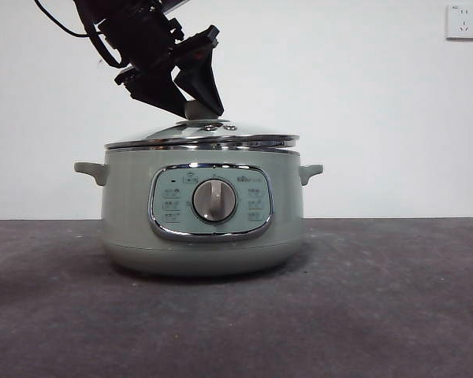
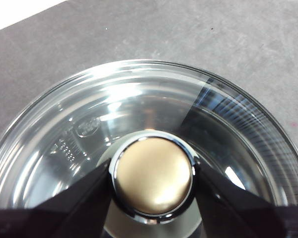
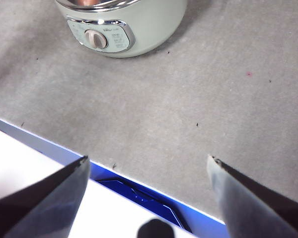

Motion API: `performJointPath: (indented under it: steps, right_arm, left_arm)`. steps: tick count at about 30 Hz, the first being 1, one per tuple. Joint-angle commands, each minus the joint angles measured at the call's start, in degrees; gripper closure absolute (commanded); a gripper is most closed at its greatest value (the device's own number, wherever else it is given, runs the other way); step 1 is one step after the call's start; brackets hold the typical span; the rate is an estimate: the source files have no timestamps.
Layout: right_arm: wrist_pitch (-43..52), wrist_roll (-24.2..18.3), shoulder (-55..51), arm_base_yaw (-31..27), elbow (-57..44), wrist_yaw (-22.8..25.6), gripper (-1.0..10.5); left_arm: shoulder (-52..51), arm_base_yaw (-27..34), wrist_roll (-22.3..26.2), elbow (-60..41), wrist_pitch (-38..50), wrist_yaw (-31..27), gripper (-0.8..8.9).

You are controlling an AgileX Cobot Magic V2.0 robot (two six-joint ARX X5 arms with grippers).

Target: Pick up the egg,open the lid,put the egg in the pot,close the lid

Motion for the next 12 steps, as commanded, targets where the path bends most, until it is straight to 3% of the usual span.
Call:
performJointPath:
  steps: [1,12]
  right_arm:
    - [0.3,0.6,-0.1,0.1,-0.5,0.3,5.4]
    - [0.2,0.6,-0.2,0.1,-0.5,0.3,5.4]
  left_arm:
    - [-0.2,-0.1,1.3,0.5,0.9,0.4,8.22]
    - [5.2,-0.3,1.3,0.5,-2.4,0.5,8.17]
